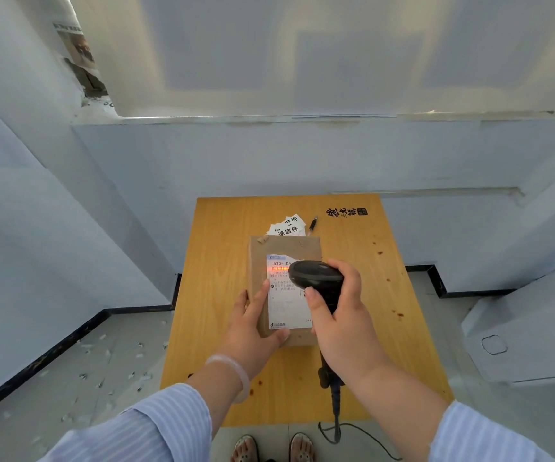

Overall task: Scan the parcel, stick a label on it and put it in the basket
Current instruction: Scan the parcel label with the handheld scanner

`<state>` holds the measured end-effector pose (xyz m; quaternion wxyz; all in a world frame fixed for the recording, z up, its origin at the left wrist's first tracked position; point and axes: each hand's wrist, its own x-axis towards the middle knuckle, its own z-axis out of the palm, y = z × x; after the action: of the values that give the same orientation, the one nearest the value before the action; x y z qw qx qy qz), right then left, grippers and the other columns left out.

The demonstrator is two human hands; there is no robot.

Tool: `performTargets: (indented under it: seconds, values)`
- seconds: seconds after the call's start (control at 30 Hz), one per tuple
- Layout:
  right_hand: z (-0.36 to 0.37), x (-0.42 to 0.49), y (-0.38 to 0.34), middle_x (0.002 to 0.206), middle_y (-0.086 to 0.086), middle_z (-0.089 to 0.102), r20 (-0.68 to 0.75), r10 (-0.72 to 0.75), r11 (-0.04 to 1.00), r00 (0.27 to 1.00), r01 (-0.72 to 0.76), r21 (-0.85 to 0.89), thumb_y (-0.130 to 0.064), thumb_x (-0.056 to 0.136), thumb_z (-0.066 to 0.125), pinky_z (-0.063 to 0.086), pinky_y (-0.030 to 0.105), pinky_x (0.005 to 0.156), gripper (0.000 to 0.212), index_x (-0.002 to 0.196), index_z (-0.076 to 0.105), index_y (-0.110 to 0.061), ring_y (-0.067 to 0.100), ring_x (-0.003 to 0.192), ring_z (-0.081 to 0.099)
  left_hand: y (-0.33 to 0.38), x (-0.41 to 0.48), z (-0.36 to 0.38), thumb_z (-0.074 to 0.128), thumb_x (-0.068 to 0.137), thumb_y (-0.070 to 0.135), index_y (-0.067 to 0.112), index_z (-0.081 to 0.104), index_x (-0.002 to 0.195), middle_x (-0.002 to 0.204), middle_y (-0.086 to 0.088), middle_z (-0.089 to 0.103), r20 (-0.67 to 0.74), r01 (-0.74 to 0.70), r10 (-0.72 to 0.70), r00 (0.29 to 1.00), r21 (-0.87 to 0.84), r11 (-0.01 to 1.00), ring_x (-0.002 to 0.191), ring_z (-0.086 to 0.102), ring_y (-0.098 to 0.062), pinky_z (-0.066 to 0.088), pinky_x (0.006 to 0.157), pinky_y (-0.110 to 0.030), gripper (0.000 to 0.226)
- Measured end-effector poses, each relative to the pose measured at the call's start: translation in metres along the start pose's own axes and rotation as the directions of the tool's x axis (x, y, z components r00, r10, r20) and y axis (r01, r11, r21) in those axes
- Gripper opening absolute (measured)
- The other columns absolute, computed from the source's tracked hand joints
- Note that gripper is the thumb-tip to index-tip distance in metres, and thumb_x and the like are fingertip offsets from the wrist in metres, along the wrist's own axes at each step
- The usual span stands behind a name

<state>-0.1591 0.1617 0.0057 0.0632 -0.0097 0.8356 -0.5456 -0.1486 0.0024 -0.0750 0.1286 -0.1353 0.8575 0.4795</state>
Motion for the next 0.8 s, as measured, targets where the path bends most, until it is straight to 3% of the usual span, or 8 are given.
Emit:
performTargets:
  seconds: [0.2, 0.33, 0.47, 0.57, 0.63, 0.8]
  values:
    - [0.000, 0.000, 0.002, 0.109, -0.005, 0.060, -0.010, -0.002, 1.000, 1.000, 0.002, -0.001, -0.032, 0.097, 0.051, 0.051, 0.013, 0.061, 0.044, 0.131, 0.025, -0.042, 0.010, 0.081, 0.064, -0.001, 0.002, 0.000, 0.074, 0.081, 0.031, 0.058, 0.012, 0.144, 0.161, 0.007, 0.004, -0.001, -0.002, 0.002, 1.000, 0.004, 1.000, 0.144, 0.019, -0.019, 0.032, 0.112, -0.037, 0.092]
    - [-0.003, 0.004, 0.011, 0.112, -0.008, 0.059, -0.017, 0.028, 0.999, 0.999, -0.029, -0.046, -0.037, 0.096, 0.050, 0.053, 0.017, 0.065, 0.050, 0.136, 0.020, -0.045, 0.011, 0.088, 0.066, -0.002, 0.002, -0.001, 0.074, 0.081, 0.032, 0.057, 0.012, 0.145, 0.160, 0.006, 0.004, 0.010, 0.010, -0.010, 1.000, 0.011, 1.000, 0.144, 0.019, -0.020, 0.032, 0.112, -0.036, 0.092]
    - [-0.014, 0.012, 0.036, 0.115, -0.006, 0.057, -0.012, 0.133, 0.979, 0.991, -0.134, -0.155, -0.041, 0.096, 0.048, 0.049, 0.020, 0.069, 0.058, 0.142, 0.013, -0.045, 0.013, 0.095, 0.062, -0.010, -0.001, -0.004, 0.073, 0.081, 0.035, 0.054, 0.012, 0.146, 0.160, 0.002, 0.008, 0.037, 0.030, -0.031, 0.999, 0.024, 0.999, 0.142, 0.025, -0.020, 0.032, 0.110, -0.033, 0.091]
    - [-0.021, 0.017, 0.063, 0.120, -0.002, 0.055, -0.027, 0.224, 0.951, 0.974, -0.225, -0.212, -0.041, 0.095, 0.051, 0.055, 0.033, 0.079, 0.059, 0.142, 0.015, -0.046, 0.018, 0.099, 0.063, -0.019, -0.005, -0.003, 0.072, 0.081, 0.038, 0.056, 0.011, 0.144, 0.158, 0.002, 0.014, 0.071, 0.050, -0.052, 0.996, 0.035, 0.998, 0.139, 0.029, -0.021, 0.035, 0.111, -0.036, 0.090]
    - [-0.023, 0.019, 0.078, 0.124, 0.003, 0.053, -0.030, 0.266, 0.931, 0.963, -0.265, -0.250, -0.040, 0.095, 0.052, 0.053, 0.036, 0.083, 0.060, 0.144, 0.018, -0.043, 0.019, 0.100, 0.060, -0.026, -0.008, -0.001, 0.073, 0.080, 0.040, 0.057, 0.010, 0.143, 0.156, 0.003, 0.020, 0.081, 0.058, -0.060, 0.995, 0.024, 0.998, 0.135, 0.032, -0.020, 0.037, 0.110, -0.037, 0.090]
    - [-0.022, 0.027, 0.105, 0.124, 0.006, 0.058, -0.033, 0.348, 0.863, 0.937, -0.334, -0.378, -0.037, 0.094, 0.054, 0.048, 0.032, 0.074, 0.061, 0.146, 0.021, -0.037, 0.018, 0.090, 0.055, -0.038, -0.014, 0.003, 0.071, 0.076, 0.051, 0.065, 0.006, 0.139, 0.154, 0.004, 0.022, 0.124, 0.068, -0.074, 0.989, 0.056, 0.996, 0.136, 0.032, -0.020, 0.037, 0.110, -0.043, 0.091]
